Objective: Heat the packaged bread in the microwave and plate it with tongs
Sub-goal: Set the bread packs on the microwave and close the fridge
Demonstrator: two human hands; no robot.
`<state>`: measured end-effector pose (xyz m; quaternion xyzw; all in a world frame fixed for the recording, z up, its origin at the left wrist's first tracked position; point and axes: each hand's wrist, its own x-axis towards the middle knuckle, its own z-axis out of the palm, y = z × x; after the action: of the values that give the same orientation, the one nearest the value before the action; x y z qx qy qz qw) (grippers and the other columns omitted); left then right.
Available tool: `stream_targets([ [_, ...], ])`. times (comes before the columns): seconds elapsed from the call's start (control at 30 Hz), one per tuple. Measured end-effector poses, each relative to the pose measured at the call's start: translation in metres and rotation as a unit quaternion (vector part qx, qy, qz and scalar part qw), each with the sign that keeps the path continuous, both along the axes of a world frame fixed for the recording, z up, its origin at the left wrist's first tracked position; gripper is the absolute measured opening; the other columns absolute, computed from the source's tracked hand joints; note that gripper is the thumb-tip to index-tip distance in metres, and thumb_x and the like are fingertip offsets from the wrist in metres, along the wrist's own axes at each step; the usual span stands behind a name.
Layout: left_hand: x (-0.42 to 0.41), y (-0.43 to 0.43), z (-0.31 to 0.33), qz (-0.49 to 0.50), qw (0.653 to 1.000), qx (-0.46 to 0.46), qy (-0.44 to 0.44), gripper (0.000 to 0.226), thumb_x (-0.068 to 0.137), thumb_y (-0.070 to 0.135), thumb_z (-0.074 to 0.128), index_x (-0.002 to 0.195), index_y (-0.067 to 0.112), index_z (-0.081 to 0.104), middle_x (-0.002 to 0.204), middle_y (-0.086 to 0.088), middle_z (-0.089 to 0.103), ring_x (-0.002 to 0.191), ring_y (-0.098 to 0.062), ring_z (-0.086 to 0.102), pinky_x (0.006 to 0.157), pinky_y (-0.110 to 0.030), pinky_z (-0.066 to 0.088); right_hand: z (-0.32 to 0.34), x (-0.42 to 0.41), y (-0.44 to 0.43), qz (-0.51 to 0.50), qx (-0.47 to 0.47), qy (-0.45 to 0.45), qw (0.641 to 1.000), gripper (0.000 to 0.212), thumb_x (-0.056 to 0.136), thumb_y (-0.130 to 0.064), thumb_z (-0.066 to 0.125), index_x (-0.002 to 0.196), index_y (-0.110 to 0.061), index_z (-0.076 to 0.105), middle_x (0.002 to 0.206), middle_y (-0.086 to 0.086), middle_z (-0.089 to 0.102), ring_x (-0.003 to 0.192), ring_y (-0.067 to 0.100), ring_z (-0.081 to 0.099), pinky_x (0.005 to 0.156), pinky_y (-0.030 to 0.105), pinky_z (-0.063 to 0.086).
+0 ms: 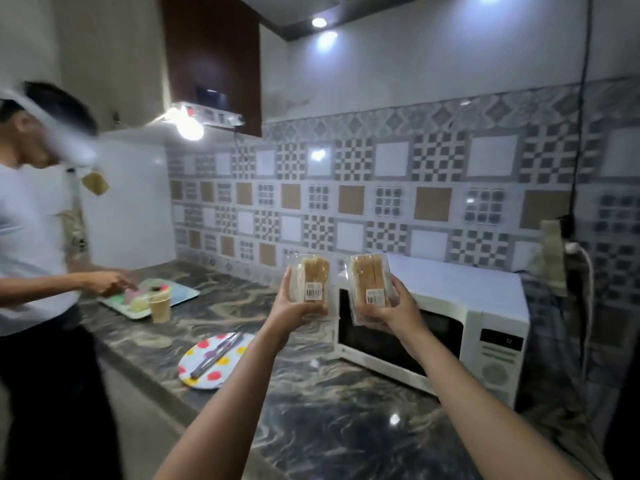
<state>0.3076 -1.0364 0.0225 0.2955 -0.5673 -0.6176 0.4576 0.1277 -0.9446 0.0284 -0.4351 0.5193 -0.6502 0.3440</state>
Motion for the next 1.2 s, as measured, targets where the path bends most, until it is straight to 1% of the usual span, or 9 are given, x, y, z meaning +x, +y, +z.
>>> stream_targets([
  [0.13, -0.079, -0.064, 0.011, -0.098, 0.994, -0.020, -0.034, 0.108, 0.069, -0.016, 0.068, 0.147, 0.035, 0.014, 0.128, -0.019, 0.050, 0.105, -0.033, 0.062, 0.077, -0.041, 0.058, 0.011, -0.056, -0.037, -0.091, 0.014, 0.009, 0.996, 0.082, 0.071, 0.003, 0.077, 0.137, -0.025, 0.038, 0.119, 0.009, 0.059, 0.089, 0.014, 0.062, 0.051, 0.022, 0.056],
  [0.23, -0.134, -0.101, 0.017, -0.123, 0.991, -0.018, -0.042, 0.104, 0.069, -0.013, 0.071, 0.147, 0.031, 0.018, 0.130, -0.022, 0.051, 0.102, -0.031, 0.063, 0.069, -0.035, 0.060, 0.018, -0.100, -0.057, -0.150, 0.043, 0.009, 0.988, 0.082, 0.071, -0.005, 0.079, 0.138, -0.023, 0.037, 0.117, 0.008, 0.061, 0.094, 0.023, 0.065, 0.063, 0.029, 0.059],
  [0.43, -0.214, -0.138, 0.018, -0.175, 0.982, 0.005, -0.073, 0.091, 0.076, -0.006, 0.069, 0.146, 0.024, 0.021, 0.114, -0.013, 0.057, 0.084, -0.020, 0.062, 0.061, -0.031, 0.057, 0.014, -0.169, -0.082, -0.216, 0.101, 0.005, 0.971, 0.079, 0.071, -0.014, 0.081, 0.138, -0.021, 0.039, 0.119, 0.007, 0.062, 0.084, 0.027, 0.070, 0.065, 0.038, 0.061],
  [0.53, -0.244, -0.152, 0.013, -0.196, 0.972, -0.008, -0.130, 0.072, 0.075, -0.005, 0.070, 0.133, 0.018, 0.035, 0.092, -0.002, 0.056, 0.086, -0.022, 0.059, 0.072, -0.038, 0.057, 0.009, -0.189, -0.089, -0.264, 0.140, 0.030, 0.954, 0.083, 0.070, -0.014, 0.082, 0.140, -0.023, 0.038, 0.129, 0.007, 0.054, 0.089, 0.029, 0.068, 0.060, 0.035, 0.061],
  [0.67, -0.271, -0.167, 0.005, -0.191, 0.964, -0.038, -0.182, 0.047, 0.076, 0.002, 0.071, 0.109, 0.018, 0.042, 0.091, -0.002, 0.057, 0.082, -0.019, 0.058, 0.075, -0.039, 0.055, 0.005, -0.202, -0.091, -0.311, 0.198, 0.098, 0.924, 0.085, 0.073, -0.019, 0.079, 0.144, -0.023, 0.032, 0.136, 0.005, 0.048, 0.094, 0.025, 0.066, 0.059, 0.028, 0.058],
  [0.83, -0.295, -0.185, -0.002, -0.158, 0.945, -0.100, -0.270, 0.098, 0.046, 0.051, 0.080, 0.134, 0.030, 0.041, 0.128, -0.007, 0.053, 0.113, -0.028, 0.054, 0.099, -0.045, 0.047, 0.002, -0.216, -0.100, -0.349, 0.272, 0.217, 0.870, 0.072, 0.071, -0.043, 0.075, 0.133, -0.019, 0.046, 0.129, 0.001, 0.056, 0.115, 0.023, 0.055, 0.093, 0.030, 0.046],
  [0.9, -0.295, -0.185, -0.002, -0.141, 0.939, -0.110, -0.292, 0.089, 0.062, 0.048, 0.079, 0.138, 0.031, 0.038, 0.139, -0.010, 0.037, 0.123, -0.032, 0.045, 0.110, -0.044, 0.035, 0.000, -0.223, -0.106, -0.358, 0.293, 0.212, 0.861, 0.059, 0.065, -0.047, 0.077, 0.113, -0.017, 0.059, 0.119, 0.006, 0.062, 0.104, 0.022, 0.060, 0.090, 0.034, 0.050],
  [1.0, -0.298, -0.191, -0.003, -0.169, 0.939, -0.135, -0.267, 0.071, 0.070, 0.036, 0.078, 0.133, 0.026, 0.046, 0.136, -0.011, 0.039, 0.116, -0.030, 0.051, 0.107, -0.042, 0.040, 0.002, -0.228, -0.111, -0.353, 0.290, 0.187, 0.870, 0.041, 0.073, -0.034, 0.078, 0.103, -0.010, 0.062, 0.112, 0.010, 0.064, 0.095, 0.021, 0.061, 0.078, 0.027, 0.046],
  [1.2, -0.304, -0.196, -0.007, -0.165, 0.937, -0.179, -0.253, 0.046, 0.076, 0.030, 0.075, 0.116, 0.014, 0.060, 0.112, -0.007, 0.066, 0.097, -0.020, 0.063, 0.079, -0.027, 0.047, 0.002, -0.236, -0.121, -0.345, 0.287, 0.180, 0.875, 0.054, 0.079, -0.035, 0.072, 0.123, -0.010, 0.054, 0.121, 0.005, 0.061, 0.111, 0.023, 0.058, 0.090, 0.030, 0.047],
])
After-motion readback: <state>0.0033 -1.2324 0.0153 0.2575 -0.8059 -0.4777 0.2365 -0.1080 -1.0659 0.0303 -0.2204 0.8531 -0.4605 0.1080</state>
